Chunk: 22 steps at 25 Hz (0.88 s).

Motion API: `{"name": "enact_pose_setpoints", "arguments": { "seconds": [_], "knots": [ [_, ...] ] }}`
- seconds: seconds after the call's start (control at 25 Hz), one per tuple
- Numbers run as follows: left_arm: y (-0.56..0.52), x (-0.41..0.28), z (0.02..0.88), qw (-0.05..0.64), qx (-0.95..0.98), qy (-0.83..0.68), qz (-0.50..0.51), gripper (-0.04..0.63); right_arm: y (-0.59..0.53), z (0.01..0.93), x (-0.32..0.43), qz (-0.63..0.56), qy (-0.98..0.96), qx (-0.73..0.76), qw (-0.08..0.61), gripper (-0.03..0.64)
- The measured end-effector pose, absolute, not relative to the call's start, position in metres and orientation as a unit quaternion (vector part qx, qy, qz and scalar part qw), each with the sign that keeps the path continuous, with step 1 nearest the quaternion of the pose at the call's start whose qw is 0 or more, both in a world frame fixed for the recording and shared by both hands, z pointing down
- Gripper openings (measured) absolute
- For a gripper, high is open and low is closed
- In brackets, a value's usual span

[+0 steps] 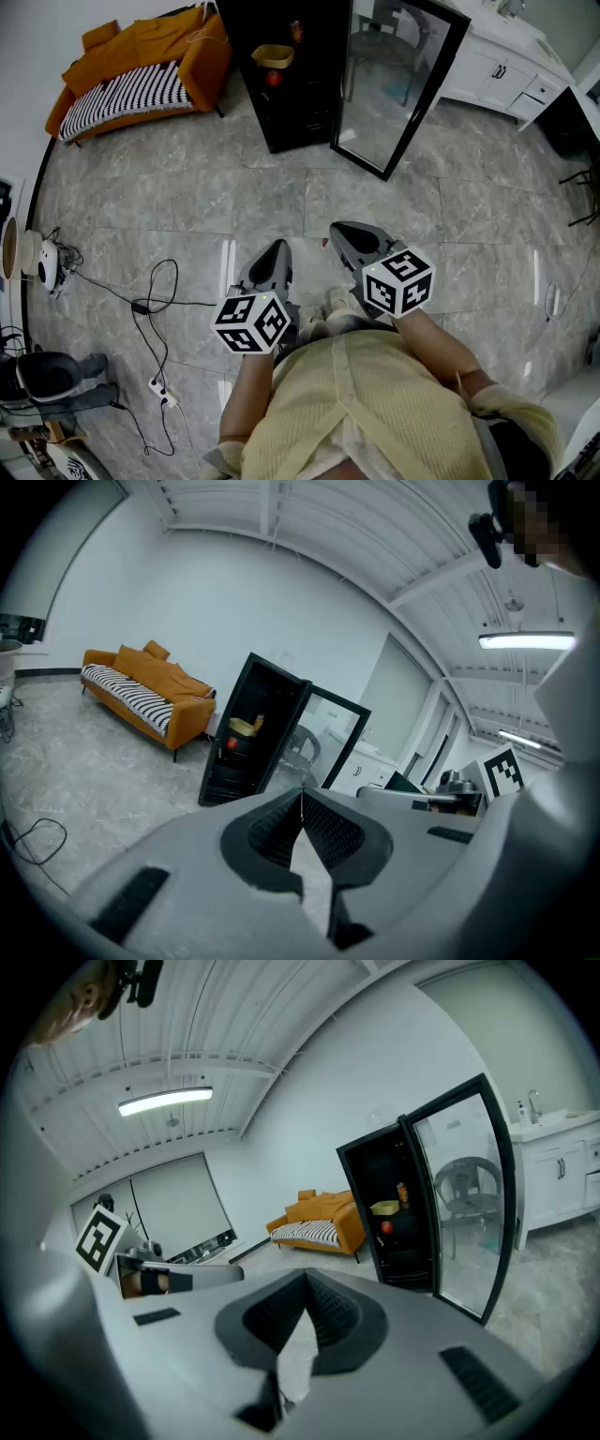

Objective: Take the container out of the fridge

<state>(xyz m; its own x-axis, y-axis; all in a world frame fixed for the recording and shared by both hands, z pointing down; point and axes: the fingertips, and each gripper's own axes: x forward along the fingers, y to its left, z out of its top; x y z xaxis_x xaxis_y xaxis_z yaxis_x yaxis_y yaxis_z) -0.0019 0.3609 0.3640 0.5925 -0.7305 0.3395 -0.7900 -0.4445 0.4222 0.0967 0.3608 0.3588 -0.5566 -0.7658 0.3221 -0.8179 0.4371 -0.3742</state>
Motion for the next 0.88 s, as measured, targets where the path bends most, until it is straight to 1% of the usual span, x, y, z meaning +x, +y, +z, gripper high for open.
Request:
{"name": "enact_pose_setpoints", "arguments": {
  "seconds": [0.36,0.76,0.88],
  "knots": [
    [0.35,0.007,0.368,0.285,0.842,-0.454,0.056,0.025,0.347,0.364,0.101,0.255,-0.849,0.458,0.061,0.028],
    [0.32,0.012,0.375,0.287,0.833,-0.469,0.063,0.025,0.314,0.366,0.105,0.266,-0.857,0.439,0.044,0.028],
    [0.314,0.015,0.377,0.288,0.83,-0.474,0.062,0.025,0.304,0.37,0.106,0.261,-0.862,0.432,0.048,0.028]
  ]
}}
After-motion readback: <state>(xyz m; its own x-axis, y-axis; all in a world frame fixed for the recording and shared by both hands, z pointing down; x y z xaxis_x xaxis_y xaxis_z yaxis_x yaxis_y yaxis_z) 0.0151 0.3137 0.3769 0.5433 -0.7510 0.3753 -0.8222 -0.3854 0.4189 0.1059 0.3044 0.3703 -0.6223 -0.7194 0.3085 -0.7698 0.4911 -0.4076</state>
